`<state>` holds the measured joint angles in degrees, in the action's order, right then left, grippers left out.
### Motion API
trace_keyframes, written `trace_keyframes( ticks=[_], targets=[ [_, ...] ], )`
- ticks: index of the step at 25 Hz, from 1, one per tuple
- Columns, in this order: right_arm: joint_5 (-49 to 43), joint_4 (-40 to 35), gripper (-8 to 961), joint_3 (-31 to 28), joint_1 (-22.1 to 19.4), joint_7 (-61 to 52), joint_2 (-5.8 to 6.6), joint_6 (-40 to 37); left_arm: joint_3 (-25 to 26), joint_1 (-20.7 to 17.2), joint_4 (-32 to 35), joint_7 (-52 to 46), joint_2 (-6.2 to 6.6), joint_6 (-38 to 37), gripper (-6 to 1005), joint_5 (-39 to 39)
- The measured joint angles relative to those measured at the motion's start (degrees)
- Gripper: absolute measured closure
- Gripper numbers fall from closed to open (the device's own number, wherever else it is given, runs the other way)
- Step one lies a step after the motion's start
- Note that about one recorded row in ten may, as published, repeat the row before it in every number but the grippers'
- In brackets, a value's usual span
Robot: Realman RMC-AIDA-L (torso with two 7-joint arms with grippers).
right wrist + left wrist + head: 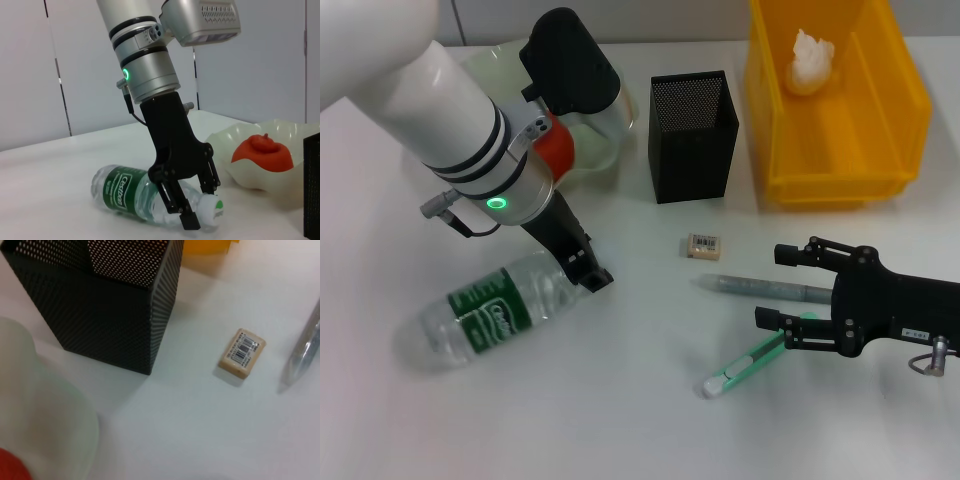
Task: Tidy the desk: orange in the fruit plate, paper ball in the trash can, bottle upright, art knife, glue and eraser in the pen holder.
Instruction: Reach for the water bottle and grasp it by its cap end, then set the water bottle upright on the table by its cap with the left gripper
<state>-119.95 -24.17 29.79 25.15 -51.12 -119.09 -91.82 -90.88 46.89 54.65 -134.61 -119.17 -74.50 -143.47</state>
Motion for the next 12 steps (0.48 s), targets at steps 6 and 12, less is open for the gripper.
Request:
trace_keyframes(
  ticks=[6, 12],
  targets=[
    [0.0, 0.0, 137, 0.0, 0.0, -0.1, 0.00, 0.0, 0.5, 0.0, 0.4, 0.0, 0.00, -0.2, 531, 0.1],
    [0.0, 0.0, 137, 0.0, 0.0, -0.1, 0.00, 0.2, 0.6, -1.7, 4.1, 0.1, 0.12, -1.0, 544, 1.1]
  ],
)
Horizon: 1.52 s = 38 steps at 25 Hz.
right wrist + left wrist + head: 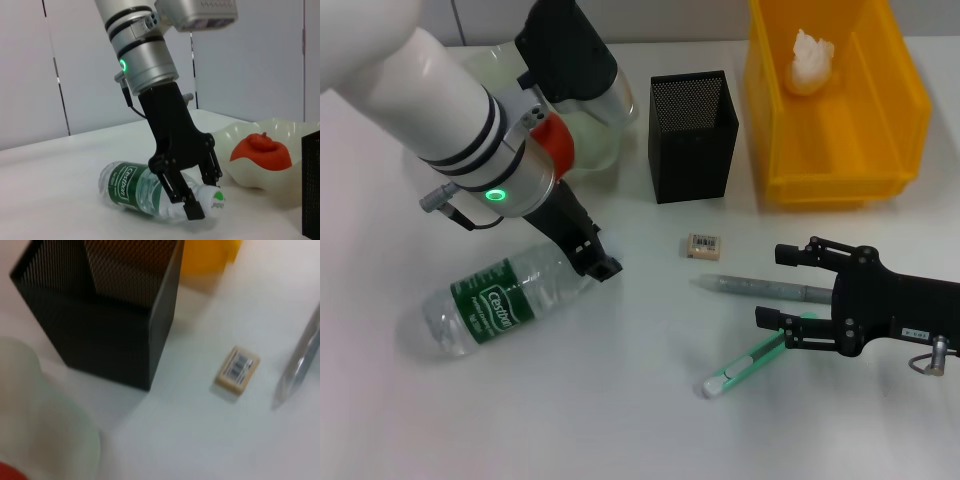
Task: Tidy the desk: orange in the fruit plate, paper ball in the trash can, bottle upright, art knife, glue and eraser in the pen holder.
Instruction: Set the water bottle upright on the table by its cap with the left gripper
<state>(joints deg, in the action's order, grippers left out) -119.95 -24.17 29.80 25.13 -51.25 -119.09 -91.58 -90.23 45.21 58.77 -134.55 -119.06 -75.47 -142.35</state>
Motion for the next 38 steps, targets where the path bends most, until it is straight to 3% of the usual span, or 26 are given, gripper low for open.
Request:
trace_keyframes(
  ticks=[6, 14, 26, 38],
  targets=[
    [0.0, 0.0, 137, 0.0, 0.1, 0.0, 0.00, 0.0, 4.3, -3.8, 7.3, 2.0, 0.39, -3.7, 551, 3.3],
    [0.0, 0.0, 136, 0.0, 0.2, 0.0, 0.00, -0.2, 10.4, -6.2, 11.2, 5.9, 0.41, -7.7, 551, 7.5],
    [0.0, 0.0, 136, 0.0, 0.4, -0.1, 0.03, -0.3, 14.8, -10.0, 18.8, 8.1, 0.70, -10.7, 551, 13.0],
    [0.0, -0.1, 136, 0.0, 0.6, -0.1, 0.09, -0.3, 17.8, -12.2, 21.1, 10.3, 0.69, -11.6, 551, 16.7]
  ],
)
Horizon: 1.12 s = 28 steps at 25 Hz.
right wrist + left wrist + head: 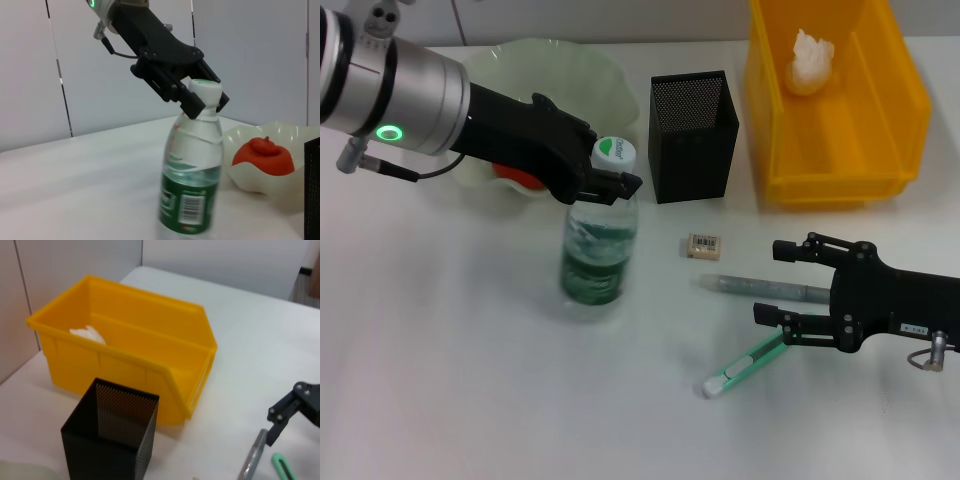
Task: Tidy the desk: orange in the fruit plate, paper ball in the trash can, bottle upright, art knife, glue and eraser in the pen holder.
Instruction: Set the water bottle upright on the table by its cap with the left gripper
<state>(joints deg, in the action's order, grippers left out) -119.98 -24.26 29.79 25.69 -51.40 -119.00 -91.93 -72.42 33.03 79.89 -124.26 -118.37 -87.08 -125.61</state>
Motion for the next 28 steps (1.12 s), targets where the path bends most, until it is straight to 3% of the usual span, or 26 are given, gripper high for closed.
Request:
trace_keyframes(
  ticks=[12, 28],
  targets=[
    [0.0, 0.0, 136, 0.0, 0.1, -0.1, 0.00, 0.3, 4.9, -2.9, -0.3, 7.3, -0.08, -1.4, 551, 5.8],
    [0.1, 0.5, 136, 0.0, 0.7, 0.0, -0.09, 0.4, 11.5, -11.6, -3.5, 24.5, 0.03, -1.6, 551, 16.7]
  ],
)
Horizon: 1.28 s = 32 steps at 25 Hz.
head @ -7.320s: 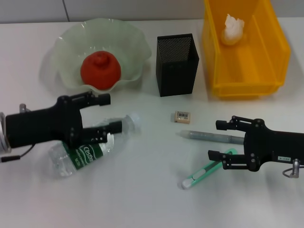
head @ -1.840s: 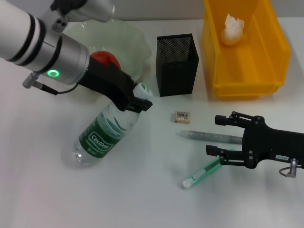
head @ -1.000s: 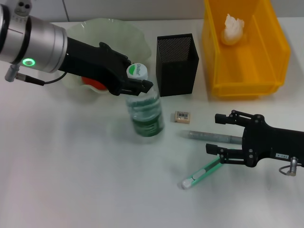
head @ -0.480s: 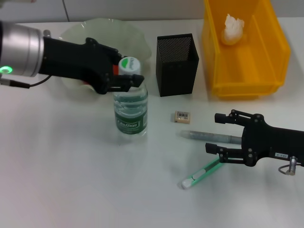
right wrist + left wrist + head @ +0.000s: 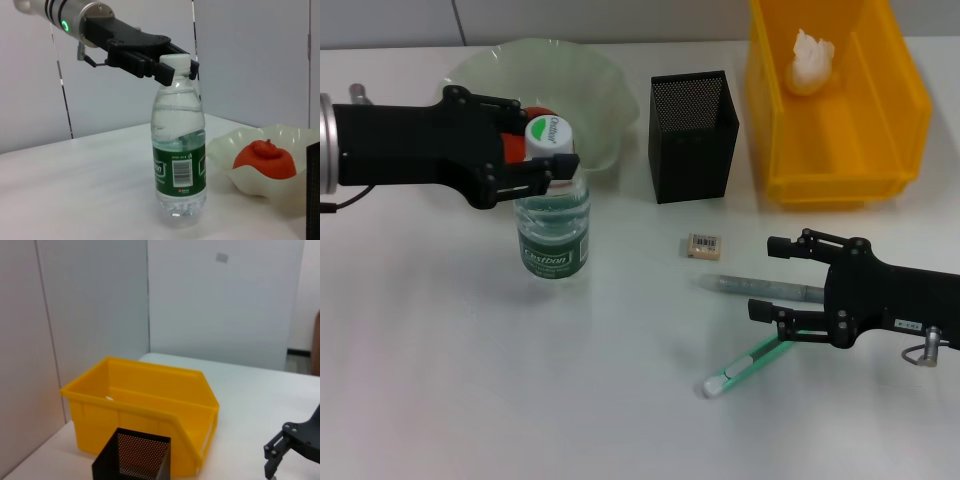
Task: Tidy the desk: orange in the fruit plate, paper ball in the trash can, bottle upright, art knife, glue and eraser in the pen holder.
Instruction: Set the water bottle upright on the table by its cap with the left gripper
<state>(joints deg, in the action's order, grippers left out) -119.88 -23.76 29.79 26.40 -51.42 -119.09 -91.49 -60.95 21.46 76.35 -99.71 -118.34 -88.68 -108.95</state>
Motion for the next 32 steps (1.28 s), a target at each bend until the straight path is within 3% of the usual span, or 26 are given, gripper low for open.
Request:
trace_keyframes(
  ticks=[11, 32],
  targets=[
    [0.0, 1.3, 137, 0.0, 0.3, 0.4, 0.00, 1.5, 5.8, -1.1, -6.5, 4.8, -0.01, 0.4, 550, 1.5],
    [0.0, 1.4, 136, 0.0, 0.0, 0.4, 0.01, 1.3, 12.6, -3.0, -8.3, 6.8, 0.09, 1.5, 550, 1.5]
  ],
)
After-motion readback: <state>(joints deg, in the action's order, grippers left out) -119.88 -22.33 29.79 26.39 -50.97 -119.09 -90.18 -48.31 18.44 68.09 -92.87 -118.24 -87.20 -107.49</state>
